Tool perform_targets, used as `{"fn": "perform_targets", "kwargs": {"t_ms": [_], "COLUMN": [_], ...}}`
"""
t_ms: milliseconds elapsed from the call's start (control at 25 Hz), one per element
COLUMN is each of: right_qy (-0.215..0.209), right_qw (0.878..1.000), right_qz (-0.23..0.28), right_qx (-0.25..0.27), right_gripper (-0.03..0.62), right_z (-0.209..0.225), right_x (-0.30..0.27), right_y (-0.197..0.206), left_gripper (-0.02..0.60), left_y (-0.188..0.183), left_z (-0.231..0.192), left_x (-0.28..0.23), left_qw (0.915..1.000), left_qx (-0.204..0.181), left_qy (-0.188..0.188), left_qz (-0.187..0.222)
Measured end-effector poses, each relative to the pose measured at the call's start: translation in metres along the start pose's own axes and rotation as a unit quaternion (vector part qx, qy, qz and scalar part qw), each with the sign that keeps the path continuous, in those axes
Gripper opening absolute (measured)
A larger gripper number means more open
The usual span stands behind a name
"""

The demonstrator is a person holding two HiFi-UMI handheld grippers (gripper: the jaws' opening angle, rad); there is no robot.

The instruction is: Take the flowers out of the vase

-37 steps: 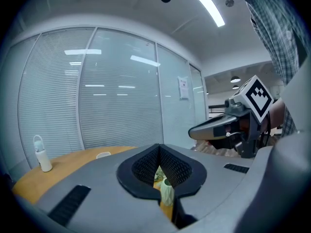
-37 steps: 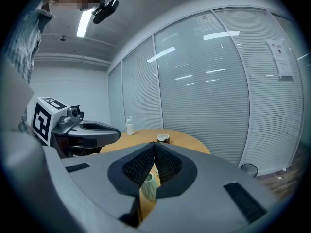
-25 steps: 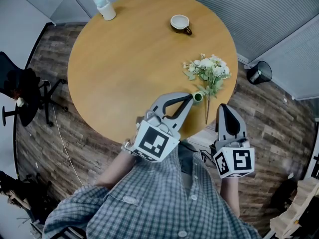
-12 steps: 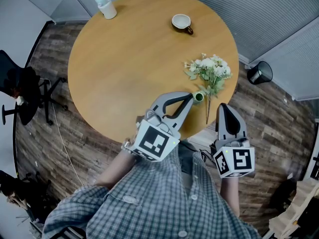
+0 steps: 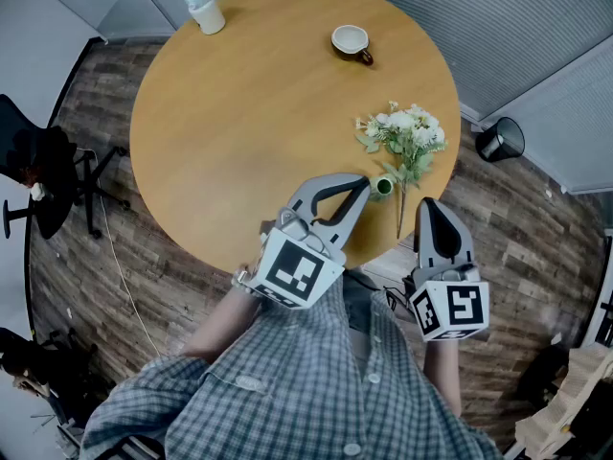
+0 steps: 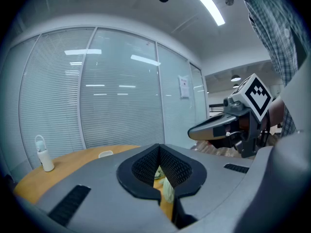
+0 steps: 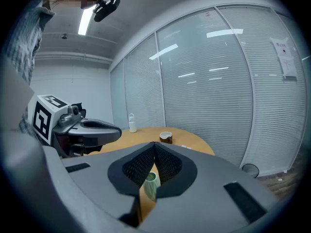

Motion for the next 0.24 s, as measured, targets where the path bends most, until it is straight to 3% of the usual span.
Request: {"fn": "perform_targets", "kwargs": {"t_ms": [240], "right_qy": [-0.002], "right_qw": [1.000], "right_qz": [-0.003], "right_qx": [0.001], "right_gripper": [0.010], "right_z": [-0.0004], "right_x": [-0.0027], "right_y": [0.0012], "left_gripper": [0.009], "left_y": [0.0014], "left_z": [-0.0022], "left_x": [-0.0015], "left_qw": [1.0000], "left_qx": [0.002], "left_qy": [0.002], "left_qz": [0.002]}}
Point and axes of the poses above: the fingertips, and each gripper's own axes: x backward along the fingers, z to its right, y out of its underside, the point moved 5 cm from there along x, backward along the fingers, and after that the axes turned 13 degrees about y, right-handed, at the moved point
